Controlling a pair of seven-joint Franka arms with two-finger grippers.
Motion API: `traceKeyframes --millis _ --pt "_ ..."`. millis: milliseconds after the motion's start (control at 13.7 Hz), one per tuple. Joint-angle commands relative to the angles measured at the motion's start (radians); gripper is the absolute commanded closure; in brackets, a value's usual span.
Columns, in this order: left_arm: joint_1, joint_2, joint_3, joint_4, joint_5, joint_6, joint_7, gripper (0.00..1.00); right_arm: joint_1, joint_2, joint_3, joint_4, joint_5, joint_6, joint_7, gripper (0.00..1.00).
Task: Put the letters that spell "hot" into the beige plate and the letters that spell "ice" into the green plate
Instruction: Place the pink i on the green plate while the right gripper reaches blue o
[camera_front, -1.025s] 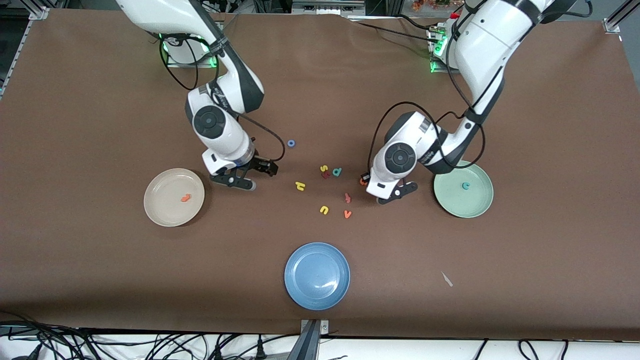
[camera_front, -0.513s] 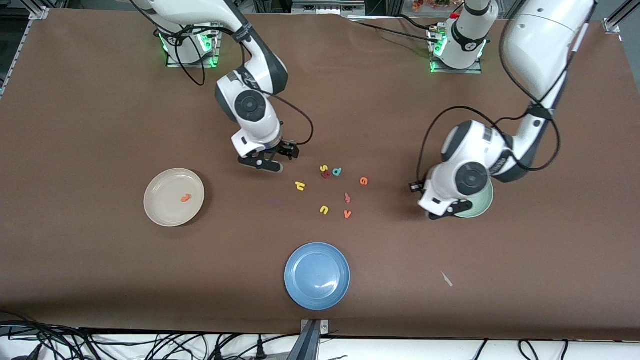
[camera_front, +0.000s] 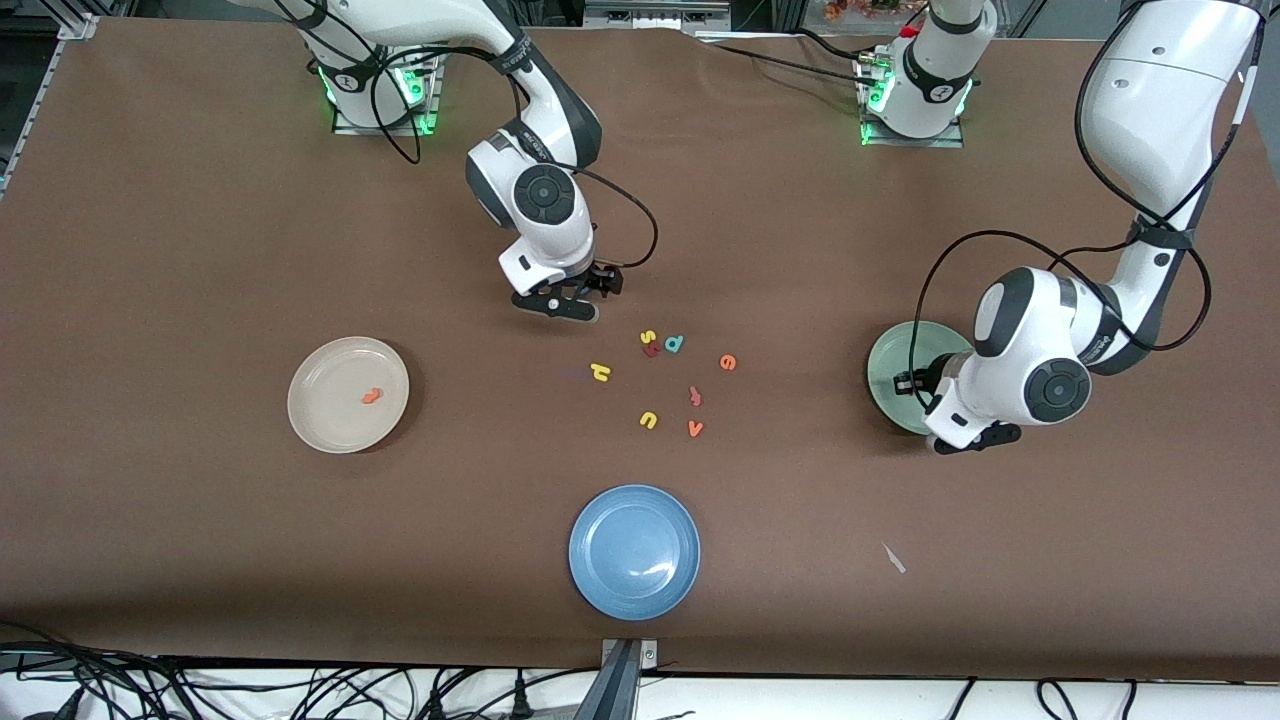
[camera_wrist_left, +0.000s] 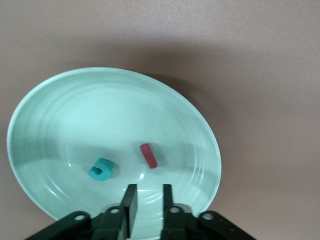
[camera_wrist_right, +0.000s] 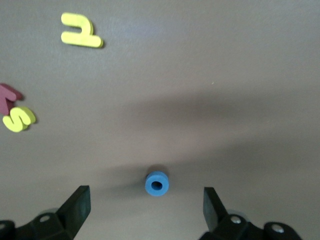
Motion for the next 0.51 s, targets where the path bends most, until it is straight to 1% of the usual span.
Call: traceKeyframes --millis 0,146,293,366,439 --pt "-0.016 -0.013 -0.017 0.008 0.001 -0.009 -0.002 0.0 0.0 -0.012 0.015 -0.081 -0.022 0.106 0.026 0.0" --pt "-0.025 -0.02 -0.069 0.012 -0.003 -0.009 -0.022 0.0 -0.005 -0.01 0.023 -0.109 -0.039 0.14 0.026 0.0" --pt "-0.033 -0.014 -0.141 0.017 -0.001 -0.004 -0.132 0.0 -0.009 -0.009 0.026 -0.127 -0.043 0.165 0.026 0.01" --pt "-0.057 -0.011 -0.151 0.02 -0.001 0.005 -0.189 0.0 -0.008 -0.003 0.026 -0.129 -0.046 0.165 0.026 0.01" --pt "-0.103 -0.005 -0.151 0.041 -0.003 0.011 -0.22 0.0 -0.009 0.0 0.028 -0.129 -0.046 0.165 0.026 0.02"
